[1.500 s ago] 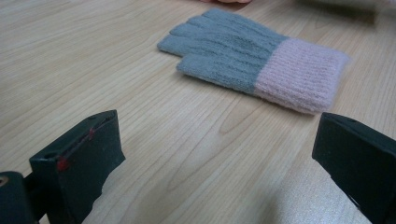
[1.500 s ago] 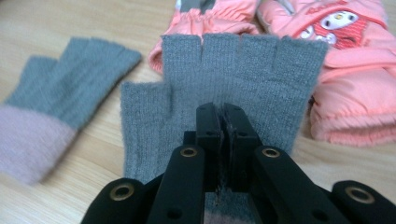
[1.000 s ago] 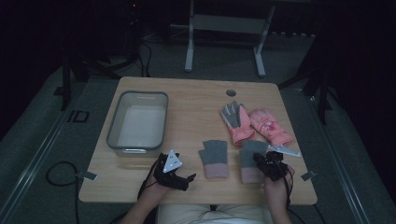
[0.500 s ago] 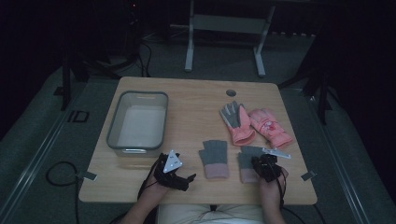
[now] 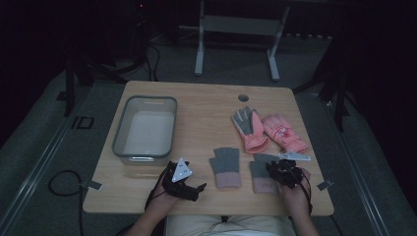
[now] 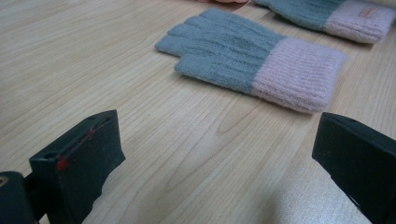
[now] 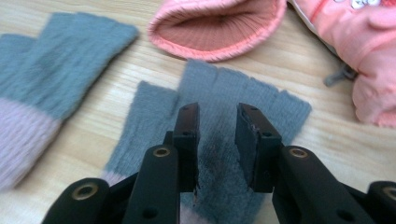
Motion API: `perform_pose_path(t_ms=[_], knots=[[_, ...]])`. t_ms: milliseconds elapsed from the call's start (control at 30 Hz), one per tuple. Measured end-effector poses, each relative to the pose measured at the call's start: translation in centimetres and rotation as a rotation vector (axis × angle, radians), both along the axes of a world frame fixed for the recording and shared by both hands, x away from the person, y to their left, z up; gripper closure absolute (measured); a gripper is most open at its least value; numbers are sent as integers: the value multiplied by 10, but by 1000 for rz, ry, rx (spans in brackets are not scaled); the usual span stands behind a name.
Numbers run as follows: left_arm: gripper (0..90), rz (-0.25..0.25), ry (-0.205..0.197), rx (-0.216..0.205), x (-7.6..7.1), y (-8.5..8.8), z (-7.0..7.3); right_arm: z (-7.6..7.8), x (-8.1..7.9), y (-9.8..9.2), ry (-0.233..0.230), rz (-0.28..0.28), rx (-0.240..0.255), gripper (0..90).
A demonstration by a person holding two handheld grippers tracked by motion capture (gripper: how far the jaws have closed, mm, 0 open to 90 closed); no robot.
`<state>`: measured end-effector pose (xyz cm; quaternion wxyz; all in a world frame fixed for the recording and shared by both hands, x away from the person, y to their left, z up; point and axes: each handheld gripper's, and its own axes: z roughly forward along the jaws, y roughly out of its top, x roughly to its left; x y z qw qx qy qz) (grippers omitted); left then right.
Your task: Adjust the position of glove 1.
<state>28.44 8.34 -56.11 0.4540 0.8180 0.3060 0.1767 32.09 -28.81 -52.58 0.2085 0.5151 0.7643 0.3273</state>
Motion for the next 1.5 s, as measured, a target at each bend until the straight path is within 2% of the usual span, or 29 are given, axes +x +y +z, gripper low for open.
perform_pose_path(t_ms=[33, 167, 267, 300, 367, 400, 567, 667, 700, 767, 867, 1000, 1200, 1333, 1500], knots=[[12, 2, 1, 0, 0, 0, 0, 4, 2, -6, 4, 64, -6, 674], [12, 3, 3, 0, 0, 0, 0, 8, 4, -12, 7, 152, -21, 659], [12, 3, 2, 3, 0, 0, 0, 7, 5, -10, 9, 202, -51, 652], [12, 3, 2, 3, 0, 0, 0, 7, 5, -10, 9, 202, -51, 652], [12, 3, 2, 3, 0, 0, 0, 6, 6, -5, -6, 250, -79, 617], [12, 3, 2, 2, 0, 0, 0, 6, 7, -5, -9, 254, -82, 606], [12, 4, 3, 1, 1, 0, 0, -2, 10, -4, 6, 238, -88, 592], [12, 3, 2, 1, 0, 0, 0, -9, 9, -3, 17, 231, -132, 597], [12, 2, 2, 1, 0, 0, 0, -13, 8, -3, 23, 225, -135, 607], [12, 1, 1, 0, 0, 0, 0, -17, 5, -2, 6, 220, -133, 649], [12, 3, 4, -2, 1, 0, 0, -18, 4, -1, 7, 211, -112, 720], [12, 4, 4, -1, 1, 0, 0, -18, 4, 2, 21, 197, -110, 799], [12, 6, 2, -10, 0, 1, 0, -17, 3, 4, 31, 150, -90, 853], [12, 4, 3, -9, 0, 1, 0, -8, -2, -1, 37, 106, -41, 860], [12, 3, 4, -8, 0, 1, 0, 21, -9, 1, -25, 113, -3, 862]])
